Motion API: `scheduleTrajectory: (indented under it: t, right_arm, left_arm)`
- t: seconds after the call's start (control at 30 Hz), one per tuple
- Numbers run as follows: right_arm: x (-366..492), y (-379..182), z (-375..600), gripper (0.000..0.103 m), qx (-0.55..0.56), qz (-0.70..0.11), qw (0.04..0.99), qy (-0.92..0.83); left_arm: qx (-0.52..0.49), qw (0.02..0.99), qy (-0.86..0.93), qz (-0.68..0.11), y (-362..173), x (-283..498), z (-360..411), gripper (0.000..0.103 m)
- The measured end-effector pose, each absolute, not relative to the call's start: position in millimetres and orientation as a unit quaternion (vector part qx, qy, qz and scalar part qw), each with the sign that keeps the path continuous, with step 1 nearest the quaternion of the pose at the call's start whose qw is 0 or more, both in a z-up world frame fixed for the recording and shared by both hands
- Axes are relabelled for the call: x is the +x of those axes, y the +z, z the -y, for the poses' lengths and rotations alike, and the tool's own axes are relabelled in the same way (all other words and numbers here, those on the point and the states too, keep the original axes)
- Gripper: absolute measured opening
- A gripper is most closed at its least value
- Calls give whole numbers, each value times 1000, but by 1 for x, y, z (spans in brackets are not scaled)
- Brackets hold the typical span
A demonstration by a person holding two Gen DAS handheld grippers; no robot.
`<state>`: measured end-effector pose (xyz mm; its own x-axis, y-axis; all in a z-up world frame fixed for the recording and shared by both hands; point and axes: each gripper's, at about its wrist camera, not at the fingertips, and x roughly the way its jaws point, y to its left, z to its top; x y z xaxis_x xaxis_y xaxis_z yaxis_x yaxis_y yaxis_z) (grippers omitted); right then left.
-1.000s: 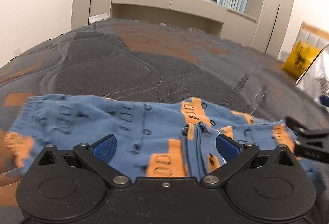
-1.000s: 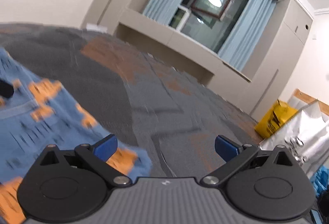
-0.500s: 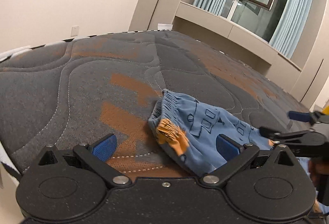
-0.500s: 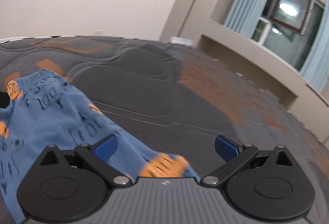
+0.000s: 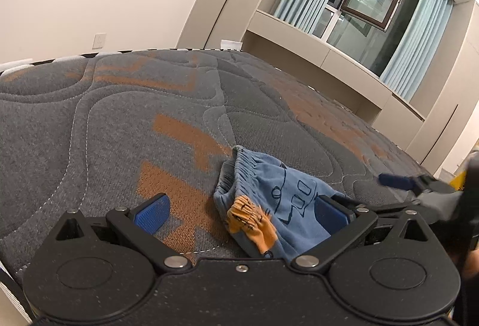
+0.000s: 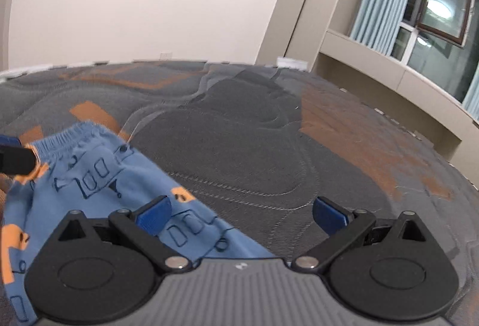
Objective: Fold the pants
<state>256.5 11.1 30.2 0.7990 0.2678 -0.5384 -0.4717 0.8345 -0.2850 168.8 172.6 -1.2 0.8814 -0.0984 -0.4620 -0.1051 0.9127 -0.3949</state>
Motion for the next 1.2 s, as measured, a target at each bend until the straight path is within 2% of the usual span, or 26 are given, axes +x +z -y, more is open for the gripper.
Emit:
scheduleTrajectory:
  t: [0.1, 0.27, 0.6, 0.87, 1.2]
  right_arm:
    - [265, 20, -16, 103, -215, -269, 917, 201]
    - [253, 39, 2, 103, -193, -243, 932, 187]
    - [164, 48, 64, 103, -162, -195, 964, 76]
    - [123, 32, 81, 103, -92, -207, 973, 50]
    - [136, 20, 81, 103, -82, -248, 964, 42]
  left_arm:
    - [-203, 947, 4, -247, -1, 170, -171, 102]
    - [-194, 948, 13, -251, -1, 171, -165, 102]
    - [-159, 952, 34, -260, 2, 178, -143, 102]
    - [-141, 956, 18, -257, -3, 182, -126, 102]
    - [-174, 954, 31, -244, -5, 177, -134, 102]
